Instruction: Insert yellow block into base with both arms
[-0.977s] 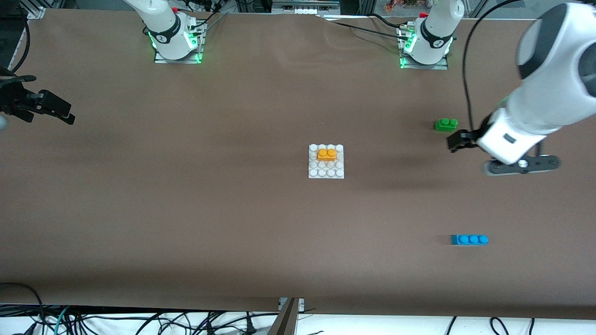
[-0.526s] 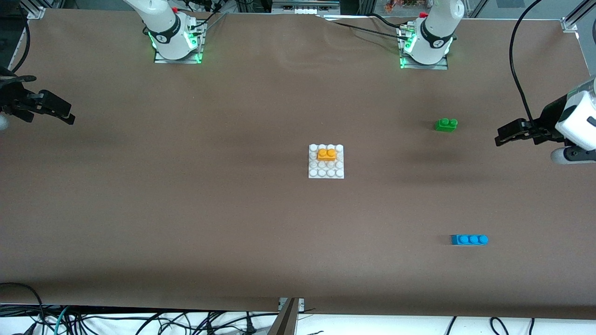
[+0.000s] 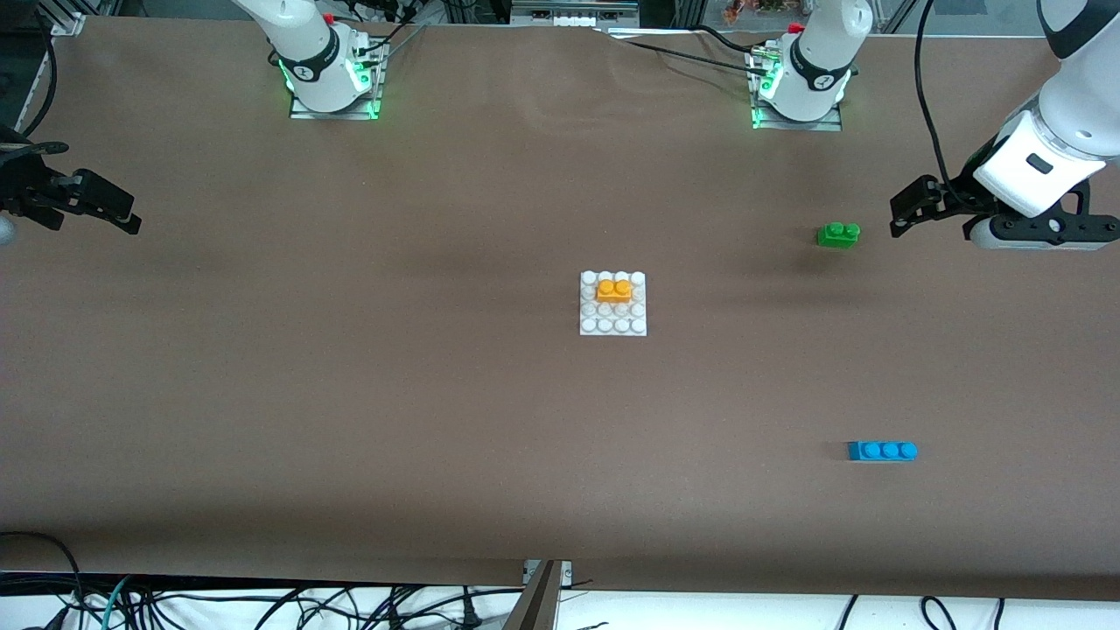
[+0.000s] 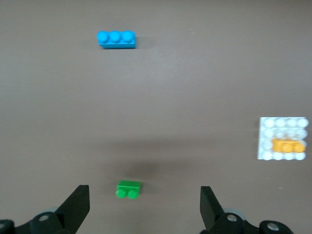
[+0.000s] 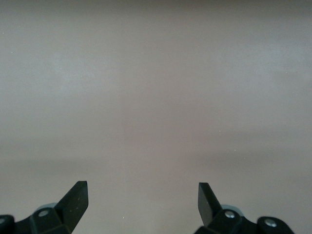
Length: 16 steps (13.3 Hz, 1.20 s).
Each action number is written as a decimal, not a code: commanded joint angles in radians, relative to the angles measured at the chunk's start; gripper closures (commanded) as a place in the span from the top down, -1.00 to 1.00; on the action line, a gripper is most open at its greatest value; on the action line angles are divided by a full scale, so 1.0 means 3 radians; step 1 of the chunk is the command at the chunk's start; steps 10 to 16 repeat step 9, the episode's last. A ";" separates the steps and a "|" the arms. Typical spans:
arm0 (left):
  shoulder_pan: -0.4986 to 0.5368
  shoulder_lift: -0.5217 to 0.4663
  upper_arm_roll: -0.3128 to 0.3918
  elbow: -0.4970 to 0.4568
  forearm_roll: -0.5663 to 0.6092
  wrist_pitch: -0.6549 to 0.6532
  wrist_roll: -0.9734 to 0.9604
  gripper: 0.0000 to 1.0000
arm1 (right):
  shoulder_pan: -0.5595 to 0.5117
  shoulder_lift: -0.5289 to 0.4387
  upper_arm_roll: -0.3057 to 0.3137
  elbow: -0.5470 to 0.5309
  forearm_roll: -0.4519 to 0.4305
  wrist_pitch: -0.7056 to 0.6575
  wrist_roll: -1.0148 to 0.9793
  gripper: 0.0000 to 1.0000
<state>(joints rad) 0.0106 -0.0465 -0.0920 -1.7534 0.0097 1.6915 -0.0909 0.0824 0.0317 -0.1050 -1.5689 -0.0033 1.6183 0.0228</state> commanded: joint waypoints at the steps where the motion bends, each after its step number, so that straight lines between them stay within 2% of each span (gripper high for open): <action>1: -0.0092 0.0052 0.0056 0.0123 0.0121 -0.0147 0.0047 1.00 | 0.0007 -0.0024 -0.0003 -0.0011 -0.0004 -0.0010 -0.0005 1.00; 16: -0.0051 0.0103 0.0061 0.0184 0.0014 -0.0218 0.0063 1.00 | 0.0017 -0.0029 0.0002 -0.0011 -0.0009 -0.0020 -0.0005 1.00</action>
